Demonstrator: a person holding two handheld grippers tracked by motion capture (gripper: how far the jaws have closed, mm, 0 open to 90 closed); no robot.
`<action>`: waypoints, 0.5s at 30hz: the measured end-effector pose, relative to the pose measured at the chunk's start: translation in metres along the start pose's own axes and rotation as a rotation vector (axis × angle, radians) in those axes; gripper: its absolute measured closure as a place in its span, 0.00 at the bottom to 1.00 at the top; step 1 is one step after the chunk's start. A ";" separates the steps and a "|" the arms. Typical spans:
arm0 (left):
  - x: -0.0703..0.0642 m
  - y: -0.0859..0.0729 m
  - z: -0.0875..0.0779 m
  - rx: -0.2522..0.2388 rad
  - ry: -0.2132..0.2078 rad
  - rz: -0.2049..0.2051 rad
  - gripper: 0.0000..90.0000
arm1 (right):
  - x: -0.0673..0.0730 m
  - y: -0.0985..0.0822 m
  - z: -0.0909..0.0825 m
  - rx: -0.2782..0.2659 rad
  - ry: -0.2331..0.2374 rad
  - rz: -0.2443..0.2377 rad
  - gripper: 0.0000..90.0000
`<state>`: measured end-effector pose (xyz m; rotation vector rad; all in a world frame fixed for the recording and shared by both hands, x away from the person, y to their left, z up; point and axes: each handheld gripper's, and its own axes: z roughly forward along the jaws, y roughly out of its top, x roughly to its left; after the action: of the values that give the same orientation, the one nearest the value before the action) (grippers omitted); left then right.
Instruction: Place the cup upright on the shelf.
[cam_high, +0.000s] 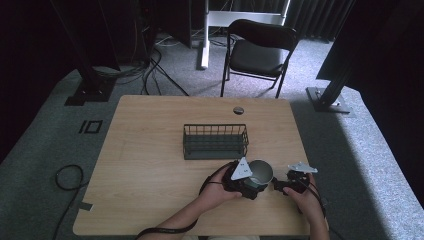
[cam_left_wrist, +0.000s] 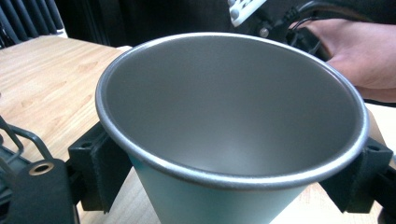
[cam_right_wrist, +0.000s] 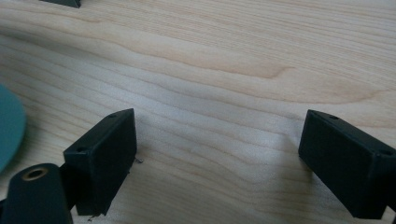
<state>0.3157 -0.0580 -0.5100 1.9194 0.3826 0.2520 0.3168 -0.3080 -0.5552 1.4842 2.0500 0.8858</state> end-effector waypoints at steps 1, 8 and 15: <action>0.000 0.001 -0.001 0.000 0.000 0.002 0.17 | 0.000 0.000 0.000 0.000 0.000 0.000 0.12; 0.005 0.012 -0.013 -0.024 0.020 0.003 0.17 | 0.000 0.000 0.000 0.000 0.000 0.003 0.12; 0.010 0.023 -0.023 -0.035 0.043 0.010 0.17 | 0.000 0.000 0.000 0.000 0.000 0.001 0.12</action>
<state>0.3200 -0.0421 -0.4800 1.8841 0.3947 0.3051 0.3168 -0.3079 -0.5552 1.4850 2.0489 0.8863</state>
